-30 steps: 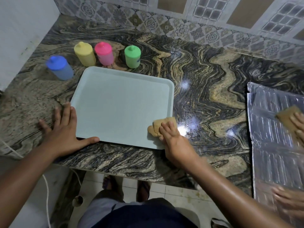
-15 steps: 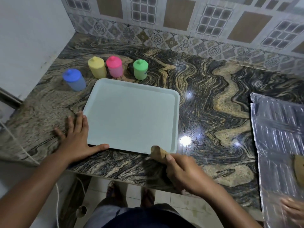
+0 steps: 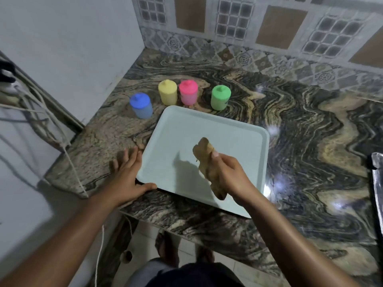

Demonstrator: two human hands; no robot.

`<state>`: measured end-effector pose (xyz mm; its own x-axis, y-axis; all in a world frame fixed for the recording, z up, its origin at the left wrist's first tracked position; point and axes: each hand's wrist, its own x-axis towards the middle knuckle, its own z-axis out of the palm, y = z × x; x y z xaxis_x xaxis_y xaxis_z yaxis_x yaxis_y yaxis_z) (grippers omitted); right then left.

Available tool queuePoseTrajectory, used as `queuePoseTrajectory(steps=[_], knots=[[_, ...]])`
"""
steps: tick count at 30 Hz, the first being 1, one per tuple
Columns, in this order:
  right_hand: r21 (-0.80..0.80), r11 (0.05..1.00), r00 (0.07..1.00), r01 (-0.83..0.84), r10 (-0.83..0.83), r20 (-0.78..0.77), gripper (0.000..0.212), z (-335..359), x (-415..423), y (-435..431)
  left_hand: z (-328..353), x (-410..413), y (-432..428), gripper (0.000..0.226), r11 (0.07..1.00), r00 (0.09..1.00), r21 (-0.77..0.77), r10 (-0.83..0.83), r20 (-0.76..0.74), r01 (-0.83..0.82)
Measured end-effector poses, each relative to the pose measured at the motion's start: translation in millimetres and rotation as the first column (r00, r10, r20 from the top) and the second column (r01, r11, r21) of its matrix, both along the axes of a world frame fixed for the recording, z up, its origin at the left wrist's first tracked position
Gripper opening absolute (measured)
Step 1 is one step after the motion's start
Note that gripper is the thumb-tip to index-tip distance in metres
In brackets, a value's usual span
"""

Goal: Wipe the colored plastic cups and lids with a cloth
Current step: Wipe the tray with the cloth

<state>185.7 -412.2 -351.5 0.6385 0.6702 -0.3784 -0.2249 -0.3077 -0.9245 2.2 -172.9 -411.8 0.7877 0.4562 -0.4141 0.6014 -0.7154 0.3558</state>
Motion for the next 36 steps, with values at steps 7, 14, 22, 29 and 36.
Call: queuePoseTrajectory(steps=[7, 14, 22, 29, 36], knots=[[-0.052, 0.986, 0.881, 0.156, -0.115, 0.459, 0.043, -26.4, 44.1, 108.5, -3.1, 0.8, 11.5, 0.12, 1.0, 1.0, -0.005, -0.022, 0.015, 0.022], [-0.507, 0.839, 0.6, -0.198, 0.513, 0.614, 0.049, -62.7, 21.8, 180.5, -0.6, -4.3, 16.9, 0.112, 0.996, 0.998, 0.077, -0.047, -0.052, 0.051], [-0.734, 0.593, 0.317, -0.331, 0.803, 0.505, 0.062, -61.3, -25.5, 168.8, 2.3, -3.8, 16.3, 0.109, 0.992, 0.989, 0.077, -0.088, -0.118, 0.097], [-0.593, 0.552, 0.231, -0.586, 0.815, 0.531, 0.049, -56.7, -50.2, 121.1, 8.8, 0.8, 11.9, 0.099, 0.978, 0.968, 0.15, -0.106, -0.225, 0.142], [-0.543, 0.607, 0.348, -0.581, 0.788, 0.508, 0.045, -54.4, -54.0, 67.9, 15.0, 4.0, 3.4, 0.1, 0.962, 0.937, 0.209, -0.095, -0.337, 0.173]])
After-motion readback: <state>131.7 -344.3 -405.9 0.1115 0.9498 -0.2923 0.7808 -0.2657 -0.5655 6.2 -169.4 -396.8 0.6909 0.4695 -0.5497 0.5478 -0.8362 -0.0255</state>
